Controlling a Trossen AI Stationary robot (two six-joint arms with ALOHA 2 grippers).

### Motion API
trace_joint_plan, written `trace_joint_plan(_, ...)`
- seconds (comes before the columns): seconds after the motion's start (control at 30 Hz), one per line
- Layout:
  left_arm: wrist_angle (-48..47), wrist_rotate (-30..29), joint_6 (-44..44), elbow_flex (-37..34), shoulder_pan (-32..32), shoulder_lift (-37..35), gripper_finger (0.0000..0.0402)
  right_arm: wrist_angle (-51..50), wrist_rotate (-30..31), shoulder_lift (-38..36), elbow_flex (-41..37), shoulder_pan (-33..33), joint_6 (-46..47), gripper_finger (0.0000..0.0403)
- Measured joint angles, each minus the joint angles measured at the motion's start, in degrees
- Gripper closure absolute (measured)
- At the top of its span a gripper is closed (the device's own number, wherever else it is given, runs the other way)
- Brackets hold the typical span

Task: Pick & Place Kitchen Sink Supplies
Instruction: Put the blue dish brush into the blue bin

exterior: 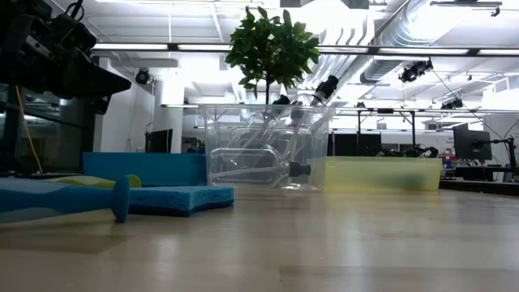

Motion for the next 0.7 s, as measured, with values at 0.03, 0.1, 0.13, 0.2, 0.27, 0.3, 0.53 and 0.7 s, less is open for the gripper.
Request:
trace_joint_plan(0.03, 0.0, 0.0, 0.0, 0.0, 0.0, 0.0, 0.0401, -1.1, 1.4, 0.0, 0.9, 0.0, -0.6, 0.0363)
trace_joint_plan(0.1, 0.0, 0.0, 0.0, 0.0, 0.0, 0.0, 0.0401, -3.0, 4.2, 0.0, 3.0, 0.0, -1.8, 0.0363)
trace_joint_plan(0.13, 0.0, 0.0, 0.0, 0.0, 0.0, 0.0, 0.0401, -4.3, 5.6, 0.0, 4.0, 0.0, -2.3, 0.0363)
trace_joint_plan(0.2, 0.0, 0.0, 0.0, 0.0, 0.0, 0.0, 0.0401, -7.1, 8.9, 0.0, 6.1, 0.0, -3.1, 0.0363)
trace_joint_plan(0.27, 0.0, 0.0, 0.0, 0.0, 0.0, 0.0, 0.0401, -9.9, 12.7, 0.0, 8.1, 0.0, -3.8, 0.0363)
trace_joint_plan(0.3, 0.0, 0.0, 0.0, 0.0, 0.0, 0.0, 0.0401, -11.2, 14.9, 0.0, 9.1, 0.0, -4.2, 0.0363)
trace_joint_plan(0.53, 0.0, 0.0, 0.0, 0.0, 0.0, 0.0, 0.0401, -17.8, 31.6, -0.1, 14.2, -0.1, -7.4, 0.0363)
trace_joint_plan(0.7, 0.0, 0.0, 0.0, 0.0, 0.0, 0.0, 0.0401, -18.8, 41.2, -0.2, 14.9, -0.3, -11.2, 0.0363)
